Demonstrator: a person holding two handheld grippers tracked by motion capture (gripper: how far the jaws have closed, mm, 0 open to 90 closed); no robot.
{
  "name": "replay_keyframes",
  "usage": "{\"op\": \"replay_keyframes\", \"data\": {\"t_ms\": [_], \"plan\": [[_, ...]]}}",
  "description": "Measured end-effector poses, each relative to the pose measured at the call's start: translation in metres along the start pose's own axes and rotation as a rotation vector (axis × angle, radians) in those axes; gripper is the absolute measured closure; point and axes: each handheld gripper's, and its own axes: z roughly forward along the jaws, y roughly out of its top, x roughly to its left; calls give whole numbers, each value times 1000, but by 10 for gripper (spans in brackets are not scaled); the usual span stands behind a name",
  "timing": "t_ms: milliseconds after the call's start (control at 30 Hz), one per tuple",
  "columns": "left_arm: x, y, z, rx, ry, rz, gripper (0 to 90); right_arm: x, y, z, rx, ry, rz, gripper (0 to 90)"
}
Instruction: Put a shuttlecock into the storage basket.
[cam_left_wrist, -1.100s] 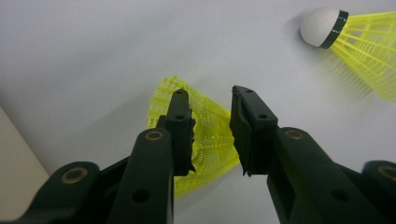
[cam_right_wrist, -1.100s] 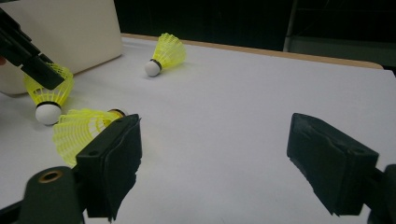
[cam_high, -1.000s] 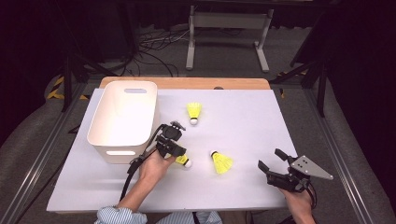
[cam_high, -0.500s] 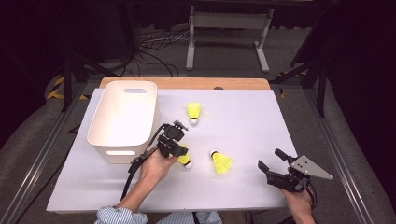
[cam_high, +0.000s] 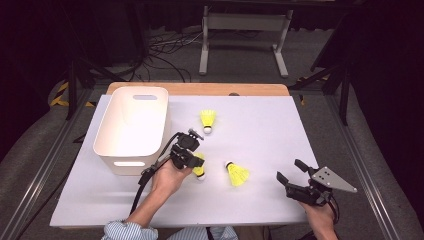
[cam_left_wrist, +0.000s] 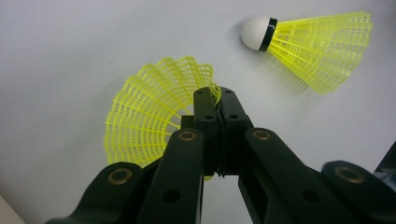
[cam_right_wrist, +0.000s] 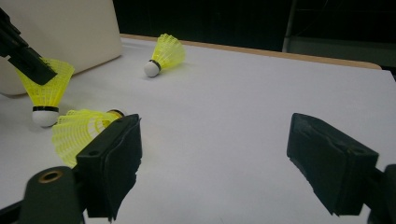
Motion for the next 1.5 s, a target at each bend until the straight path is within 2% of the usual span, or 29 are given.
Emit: {"op": "replay_keyframes", "data": {"t_ms": [133,567,1100,1500], "plan": [[0,0,-1,0,6,17,891,0,0,0,2,3,-2,186],[1,0,-6,-8,2,16,891,0,0,1,6,3,-2,186],[-2,6,-17,-26,23,35,891,1,0,1,6,7,-5,186],[-2,11,-26,-39,31,33,891,1,0,2,9,9,-8,186]]}}
